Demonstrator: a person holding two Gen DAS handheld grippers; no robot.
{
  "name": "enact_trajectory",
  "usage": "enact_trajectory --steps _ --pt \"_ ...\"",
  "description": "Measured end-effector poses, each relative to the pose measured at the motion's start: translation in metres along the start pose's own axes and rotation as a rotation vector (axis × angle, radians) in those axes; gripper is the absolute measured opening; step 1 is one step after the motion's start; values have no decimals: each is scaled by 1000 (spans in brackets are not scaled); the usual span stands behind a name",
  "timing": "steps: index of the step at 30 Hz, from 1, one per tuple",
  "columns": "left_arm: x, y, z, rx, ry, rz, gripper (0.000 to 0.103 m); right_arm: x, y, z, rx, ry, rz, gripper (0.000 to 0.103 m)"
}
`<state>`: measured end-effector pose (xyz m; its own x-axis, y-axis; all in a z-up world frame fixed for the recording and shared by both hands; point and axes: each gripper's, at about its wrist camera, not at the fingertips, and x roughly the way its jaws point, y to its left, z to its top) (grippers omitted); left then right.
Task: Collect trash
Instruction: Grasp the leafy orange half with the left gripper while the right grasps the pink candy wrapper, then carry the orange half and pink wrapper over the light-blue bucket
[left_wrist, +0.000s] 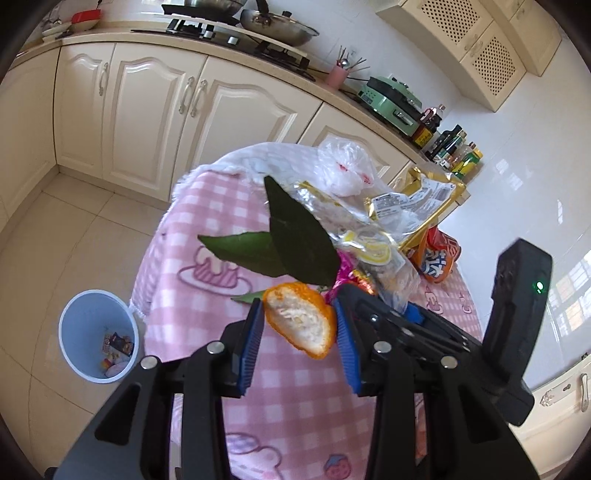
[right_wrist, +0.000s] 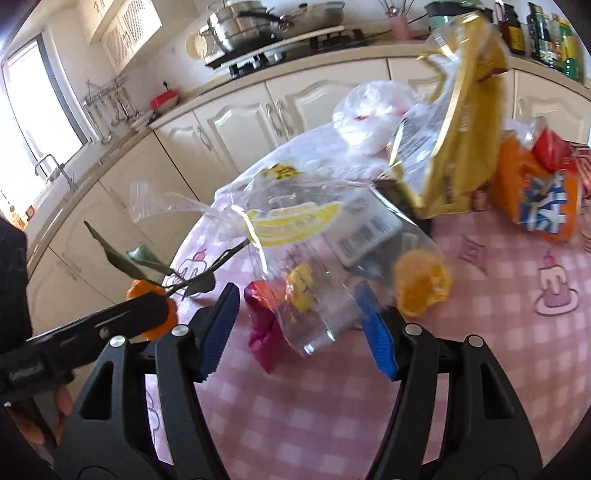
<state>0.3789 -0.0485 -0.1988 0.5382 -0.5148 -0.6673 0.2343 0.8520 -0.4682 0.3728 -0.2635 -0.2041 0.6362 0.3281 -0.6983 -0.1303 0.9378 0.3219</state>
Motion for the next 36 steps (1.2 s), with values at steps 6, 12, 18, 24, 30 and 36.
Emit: enact_trajectory --steps 6,12,18,24,30,36 --pt "-9 16 -8 -25 18 -6 37 7 -3 -2 24 39 40 38" --pt "-30 23 -19 -20 20 -6 37 -22 -12 -25 63 28 23 38" --pt "-52 29 -34 -30 12 -10 37 -61 -30 -51 112 -4 -63 38" --pt "-76 31 -48 -33 -15 -5 37 -101 -30 -60 118 -85 -124 38" --pt "-102 38 -54 -44 -58 -5 37 -114 18 -54 31 -122 -56 38" --pt "-127 65 -57 -70 -102 33 37 -84 96 -45 -99 -77 73 38"
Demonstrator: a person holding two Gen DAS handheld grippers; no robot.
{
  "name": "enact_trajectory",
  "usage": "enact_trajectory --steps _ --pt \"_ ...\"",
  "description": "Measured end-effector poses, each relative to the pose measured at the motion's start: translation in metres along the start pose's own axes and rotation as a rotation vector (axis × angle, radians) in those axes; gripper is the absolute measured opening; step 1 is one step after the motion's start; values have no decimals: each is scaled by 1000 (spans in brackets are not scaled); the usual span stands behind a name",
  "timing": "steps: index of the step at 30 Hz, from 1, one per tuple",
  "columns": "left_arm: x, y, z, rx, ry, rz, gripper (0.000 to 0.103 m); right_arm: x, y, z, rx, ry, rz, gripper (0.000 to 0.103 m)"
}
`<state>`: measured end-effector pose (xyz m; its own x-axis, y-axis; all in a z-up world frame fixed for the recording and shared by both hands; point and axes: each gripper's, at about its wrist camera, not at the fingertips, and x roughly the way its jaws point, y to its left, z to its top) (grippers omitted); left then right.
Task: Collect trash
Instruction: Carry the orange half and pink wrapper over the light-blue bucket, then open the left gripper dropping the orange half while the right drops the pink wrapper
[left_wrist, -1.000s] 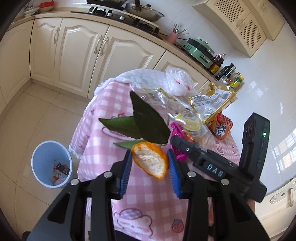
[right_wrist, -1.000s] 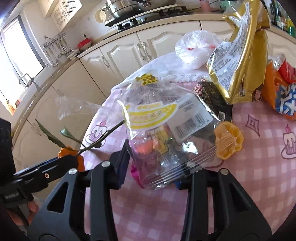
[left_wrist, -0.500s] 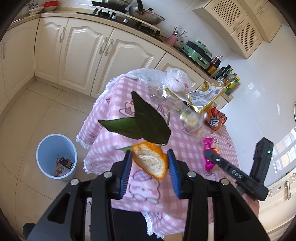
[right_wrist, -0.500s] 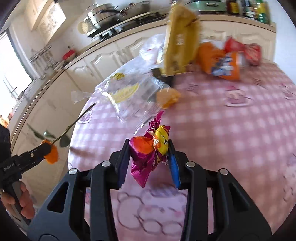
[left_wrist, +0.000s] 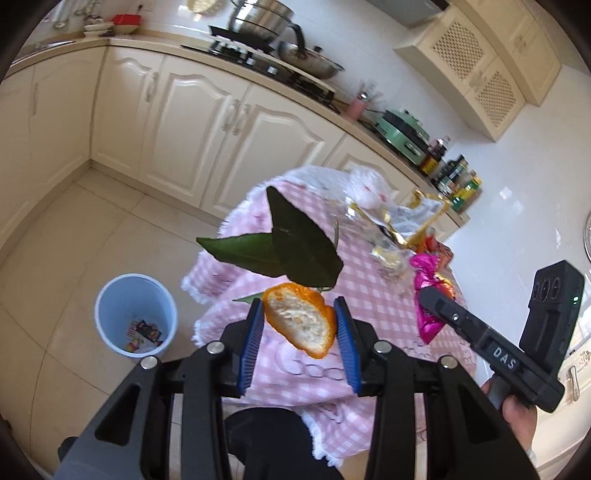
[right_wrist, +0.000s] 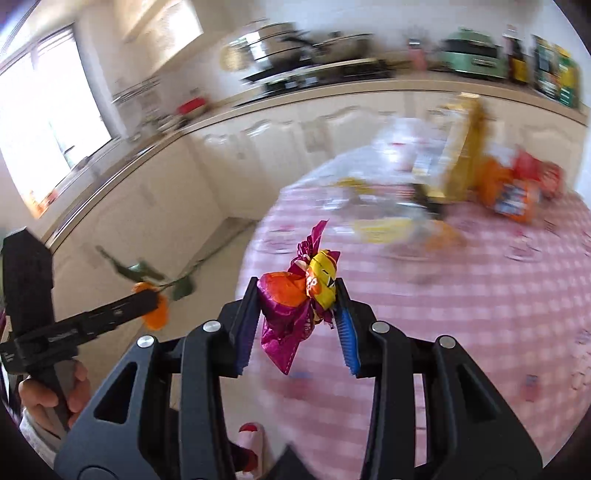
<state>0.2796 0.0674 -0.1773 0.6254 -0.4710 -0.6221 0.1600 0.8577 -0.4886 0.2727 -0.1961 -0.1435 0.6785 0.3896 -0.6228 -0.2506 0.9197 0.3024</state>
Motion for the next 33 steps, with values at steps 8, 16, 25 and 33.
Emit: enact_trajectory --steps 8,16,25,33 --pt "-20 87 0 -121 -20 146 37 98 105 2 -163 133 170 38" --pt "17 187 -5 -264 81 275 37 203 147 -17 -219 282 204 38" --pt "97 237 24 -325 178 294 38 277 126 -26 -173 359 134 38" --pt "129 237 50 -331 166 303 66 306 113 -26 -144 385 119 38"
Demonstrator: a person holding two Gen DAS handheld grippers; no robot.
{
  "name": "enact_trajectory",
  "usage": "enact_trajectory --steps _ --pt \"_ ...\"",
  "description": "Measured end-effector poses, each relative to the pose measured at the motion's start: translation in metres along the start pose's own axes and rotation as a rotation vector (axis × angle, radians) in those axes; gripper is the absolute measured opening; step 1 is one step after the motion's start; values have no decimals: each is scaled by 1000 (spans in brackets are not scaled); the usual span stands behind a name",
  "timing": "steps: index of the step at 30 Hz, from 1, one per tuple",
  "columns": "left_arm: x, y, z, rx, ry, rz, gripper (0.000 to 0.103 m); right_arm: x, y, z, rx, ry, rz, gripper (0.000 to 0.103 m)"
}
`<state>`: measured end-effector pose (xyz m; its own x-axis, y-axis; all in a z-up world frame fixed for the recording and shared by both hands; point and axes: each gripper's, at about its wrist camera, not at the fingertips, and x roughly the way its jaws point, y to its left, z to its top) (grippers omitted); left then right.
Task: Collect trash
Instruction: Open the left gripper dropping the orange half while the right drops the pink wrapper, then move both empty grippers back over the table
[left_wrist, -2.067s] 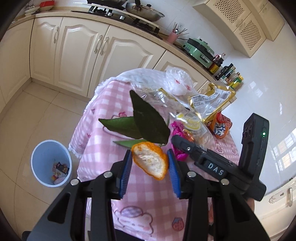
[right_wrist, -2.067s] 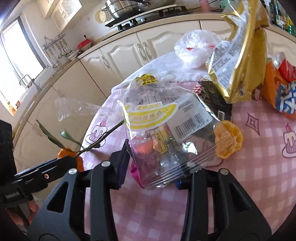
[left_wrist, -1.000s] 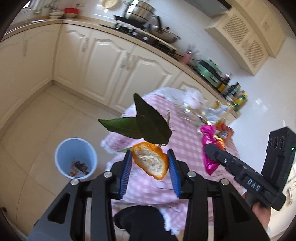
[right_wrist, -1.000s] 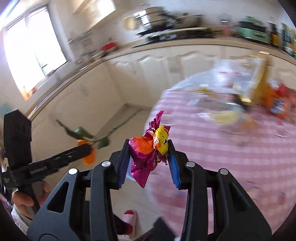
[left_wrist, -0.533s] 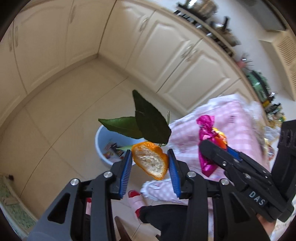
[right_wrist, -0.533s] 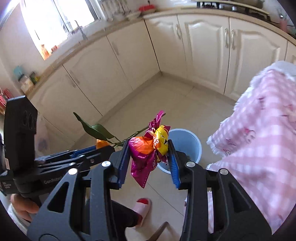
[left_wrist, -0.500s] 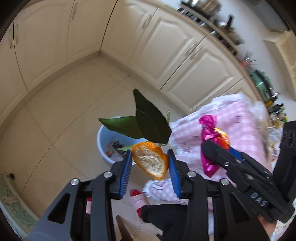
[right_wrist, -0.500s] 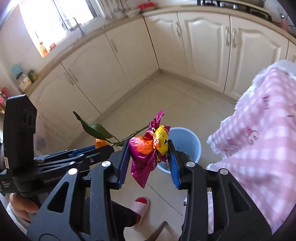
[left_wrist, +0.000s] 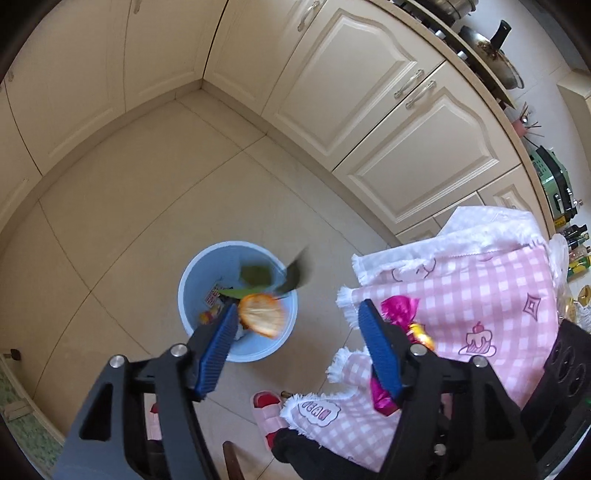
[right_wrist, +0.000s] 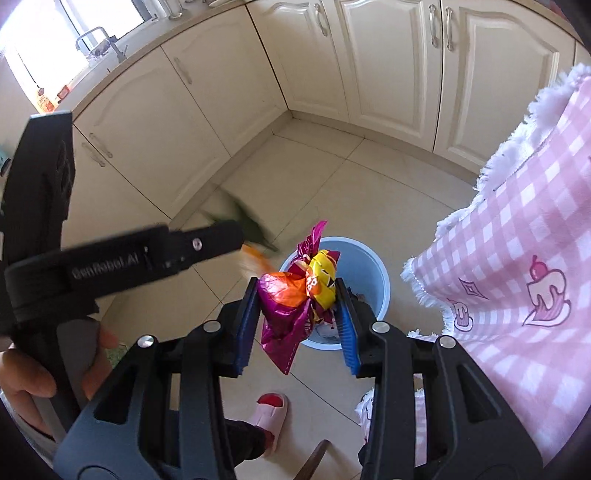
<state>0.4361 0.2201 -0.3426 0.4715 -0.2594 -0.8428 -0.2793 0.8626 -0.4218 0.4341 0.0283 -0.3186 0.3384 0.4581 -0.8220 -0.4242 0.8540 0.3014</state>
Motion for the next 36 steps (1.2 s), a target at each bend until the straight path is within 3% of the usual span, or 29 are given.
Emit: enact_trajectory --steps 12,19,22,24,25,36 --pt "-9 33 -19 -37 -12 79 66 8 9 2 4 11 4 39" --pt "-23 52 -18 -73 -39 89 66 10 18 22 -11 -41 5 39" --pt "-32 55 -15 -86 -62 86 66 8 20 34 -8 -93 -11 42" --pt "-39 54 -13 -88 -77 79 66 6 23 40 -5 -119 -24 59" --pt "-42 53 -12 -86 -83 78 66 5 24 42 -2 -131 -36 63" --pt "-73 37 -17 -56 -123 66 66 -43 29 33 -17 -210 -73 64"
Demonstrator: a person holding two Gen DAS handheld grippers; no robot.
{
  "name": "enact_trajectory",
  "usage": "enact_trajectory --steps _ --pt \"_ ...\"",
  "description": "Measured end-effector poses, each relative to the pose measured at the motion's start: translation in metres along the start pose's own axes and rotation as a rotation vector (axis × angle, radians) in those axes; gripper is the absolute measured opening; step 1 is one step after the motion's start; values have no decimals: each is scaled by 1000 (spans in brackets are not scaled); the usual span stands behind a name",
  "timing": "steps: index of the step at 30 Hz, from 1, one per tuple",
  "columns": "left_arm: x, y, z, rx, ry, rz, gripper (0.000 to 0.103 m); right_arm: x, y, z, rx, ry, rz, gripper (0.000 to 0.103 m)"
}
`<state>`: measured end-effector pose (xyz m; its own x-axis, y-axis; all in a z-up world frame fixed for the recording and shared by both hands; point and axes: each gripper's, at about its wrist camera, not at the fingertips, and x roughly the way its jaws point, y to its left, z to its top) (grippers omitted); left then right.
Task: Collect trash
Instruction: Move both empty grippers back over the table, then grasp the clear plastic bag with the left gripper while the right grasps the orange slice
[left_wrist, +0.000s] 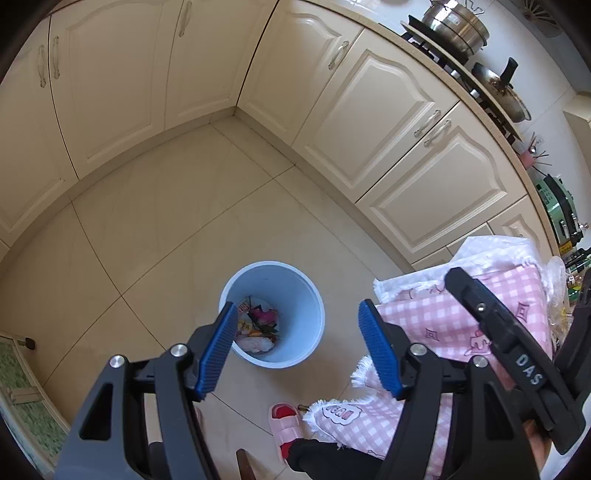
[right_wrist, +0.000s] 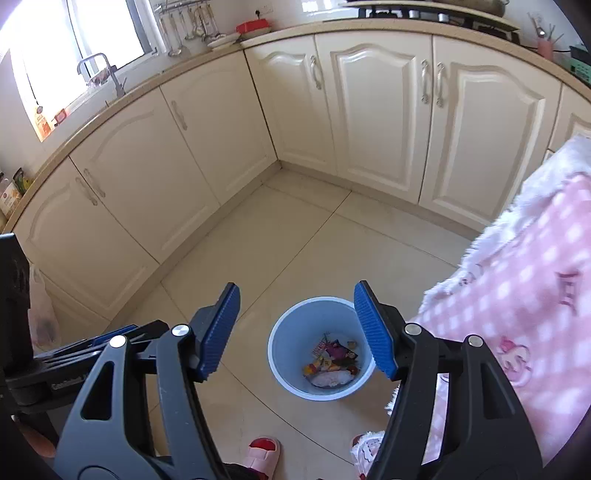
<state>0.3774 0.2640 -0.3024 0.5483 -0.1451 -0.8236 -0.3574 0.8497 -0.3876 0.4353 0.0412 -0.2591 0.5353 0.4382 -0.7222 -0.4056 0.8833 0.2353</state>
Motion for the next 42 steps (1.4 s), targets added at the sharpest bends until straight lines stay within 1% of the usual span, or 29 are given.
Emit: enact_trajectory --steps 4,10,15,17,19,22,24,26,29,30,31,33,35,38,40,42 --pt "-19 -7 -7 6 -19 -17 66 -30 1 -1 3 -34 3 64" --pt "-60 -36 -16 58 -72 -58 66 -95 -3 -2 15 -127 18 66" --pt "-91 -80 -31 148 -107 -103 66 -150 -18 -8 31 -210 14 66" --pt "-102 -101 -38 185 -116 -133 66 -178 -33 -14 52 -252 4 67" --pt "-111 -127 -46 219 -118 -172 66 -202 -53 -19 74 -286 -21 71" --pt "-117 -165 -61 291 -134 -180 67 -236 -84 -31 114 -342 -74 71" --pt "-114 -193 -70 333 -117 -206 67 -258 -107 -40 138 -373 -119 71" --pt "-107 -226 -83 370 -77 -262 67 -275 -129 -48 163 -397 -166 73" --pt "-90 -269 -99 384 5 -354 67 -301 -176 -66 230 -423 -236 73" --pt "-84 -280 -104 385 20 -366 67 -305 -187 -71 250 -424 -250 73" --pt "-77 -295 -110 393 34 -376 67 -310 -200 -77 276 -426 -264 73" --pt "-63 -318 -119 401 52 -365 67 -317 -228 -88 330 -417 -293 73" --pt "-53 -335 -126 392 73 -402 67 -319 -252 -97 373 -398 -311 73" --pt "-36 -354 -131 352 98 -424 67 -318 -275 -106 409 -371 -318 73" --pt "-23 -367 -133 340 103 -414 67 -314 -282 -108 417 -357 -318 73" --pt "-10 -376 -132 342 113 -377 67 -312 -288 -112 423 -345 -307 73"
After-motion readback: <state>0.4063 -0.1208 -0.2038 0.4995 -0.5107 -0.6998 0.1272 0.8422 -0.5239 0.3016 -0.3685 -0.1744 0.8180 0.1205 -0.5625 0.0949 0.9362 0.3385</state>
